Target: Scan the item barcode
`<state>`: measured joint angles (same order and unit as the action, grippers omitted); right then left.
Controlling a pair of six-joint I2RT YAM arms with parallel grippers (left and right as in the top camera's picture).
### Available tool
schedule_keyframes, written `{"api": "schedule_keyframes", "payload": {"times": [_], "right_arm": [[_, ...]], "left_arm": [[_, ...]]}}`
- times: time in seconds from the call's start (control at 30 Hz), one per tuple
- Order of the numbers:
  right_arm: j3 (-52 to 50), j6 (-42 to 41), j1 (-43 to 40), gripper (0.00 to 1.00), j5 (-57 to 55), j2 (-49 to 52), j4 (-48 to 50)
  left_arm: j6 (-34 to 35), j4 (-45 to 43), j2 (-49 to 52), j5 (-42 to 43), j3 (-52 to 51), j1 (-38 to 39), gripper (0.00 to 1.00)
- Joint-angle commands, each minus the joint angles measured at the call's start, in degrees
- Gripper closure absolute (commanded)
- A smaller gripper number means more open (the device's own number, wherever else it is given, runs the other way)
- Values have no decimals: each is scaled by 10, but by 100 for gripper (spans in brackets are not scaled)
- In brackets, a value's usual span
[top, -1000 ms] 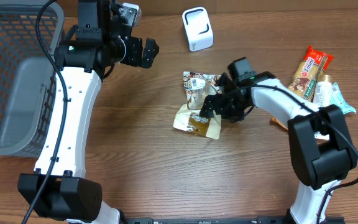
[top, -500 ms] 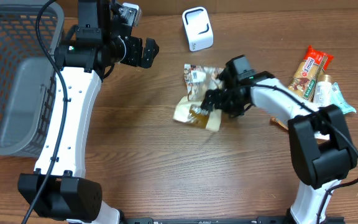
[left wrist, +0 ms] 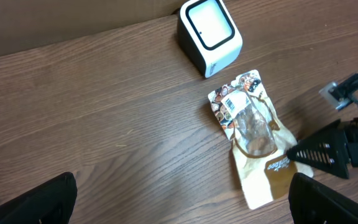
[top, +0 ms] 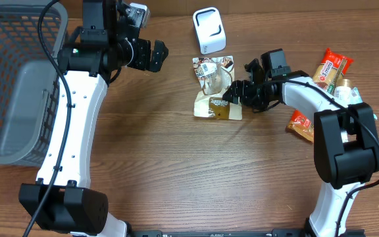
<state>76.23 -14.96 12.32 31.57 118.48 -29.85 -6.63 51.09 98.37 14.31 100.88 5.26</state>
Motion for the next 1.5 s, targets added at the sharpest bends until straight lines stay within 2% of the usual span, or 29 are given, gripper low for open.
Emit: {"api": "schedule_keyframes", "payload": {"times": [0.0,0.2,0.33,0.47,0.63,0.77,0.9,1.13,1.37,1.47], "right_arm": [[10,4,6,23,-11,12,-20],[69,37,29,19,-129,-46,-91],[96,81,94,12,-264,-70,-99],[97,95,168,0,-392,-65,-85],[97,94,248,0,-555,-35,-24],[97,95,267,0,-644,12,27],[97,99,266,0,-642,34,37],[97,162,271,0,-624,47,43],[96,188,271,0,-623,54,19],[96,223,271,0,-585,54,-5]], "left_arm": [[-11,-1,-9,1,5,4,0],[-11,-1,-9,1,5,4,0],[-11,-1,-9,1,5,4,0],[-11,-1,-9,1,5,4,0],[-11,-1,-9,1,5,4,0],[-11,-1,-9,1,5,4,0],[-11,-1,-9,1,5,4,0],[-11,-1,-9,1,5,4,0],[-11,-1,-9,1,5,4,0],[-11,-1,-9,1,5,4,0]]}}
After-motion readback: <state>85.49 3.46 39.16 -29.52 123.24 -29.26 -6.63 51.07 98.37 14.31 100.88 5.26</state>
